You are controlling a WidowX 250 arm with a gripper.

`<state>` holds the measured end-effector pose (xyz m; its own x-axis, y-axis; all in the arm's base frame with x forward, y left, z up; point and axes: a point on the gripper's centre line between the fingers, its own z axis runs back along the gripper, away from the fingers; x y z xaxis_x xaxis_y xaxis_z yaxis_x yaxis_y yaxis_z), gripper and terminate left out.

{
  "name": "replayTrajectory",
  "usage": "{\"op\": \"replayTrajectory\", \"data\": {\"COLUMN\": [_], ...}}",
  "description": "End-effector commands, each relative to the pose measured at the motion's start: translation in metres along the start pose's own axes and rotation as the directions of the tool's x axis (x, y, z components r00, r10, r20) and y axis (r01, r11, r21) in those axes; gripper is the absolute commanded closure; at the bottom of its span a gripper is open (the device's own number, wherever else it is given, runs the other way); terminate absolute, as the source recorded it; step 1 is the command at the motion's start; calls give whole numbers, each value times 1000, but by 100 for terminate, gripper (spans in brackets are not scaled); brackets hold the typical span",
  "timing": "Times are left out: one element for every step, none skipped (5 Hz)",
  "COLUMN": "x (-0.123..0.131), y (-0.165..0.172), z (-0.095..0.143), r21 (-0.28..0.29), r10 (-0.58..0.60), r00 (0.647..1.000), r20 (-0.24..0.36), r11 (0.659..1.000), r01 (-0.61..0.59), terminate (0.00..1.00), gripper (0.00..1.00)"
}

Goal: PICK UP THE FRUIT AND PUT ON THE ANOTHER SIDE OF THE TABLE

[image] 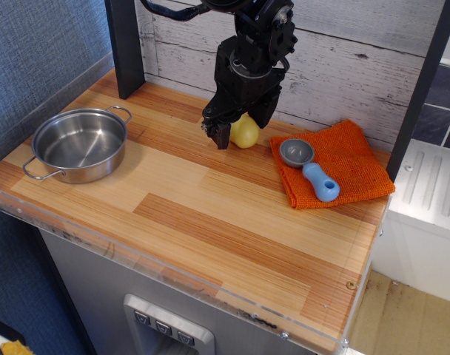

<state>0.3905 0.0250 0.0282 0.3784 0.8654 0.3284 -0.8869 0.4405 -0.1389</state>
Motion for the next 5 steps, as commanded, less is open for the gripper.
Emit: {"op": "replayTrajectory", "data": {"x": [15,18,23,31,30], "y": [-10,-11,-5,0,12], "z": [48,64,84,114,132], "r21": [-107,-152,-194,-254,-281], "r10": [50,45,63,74,106], "r00": [998,998,997,996,994], "r20": [37,34,38,48,38], "r11": [993,988,979,965,955], "r01": [-46,-40,-55,-60,-91], "terminate": [0,0,0,0,0], "gripper": [0,0,0,0,0]}}
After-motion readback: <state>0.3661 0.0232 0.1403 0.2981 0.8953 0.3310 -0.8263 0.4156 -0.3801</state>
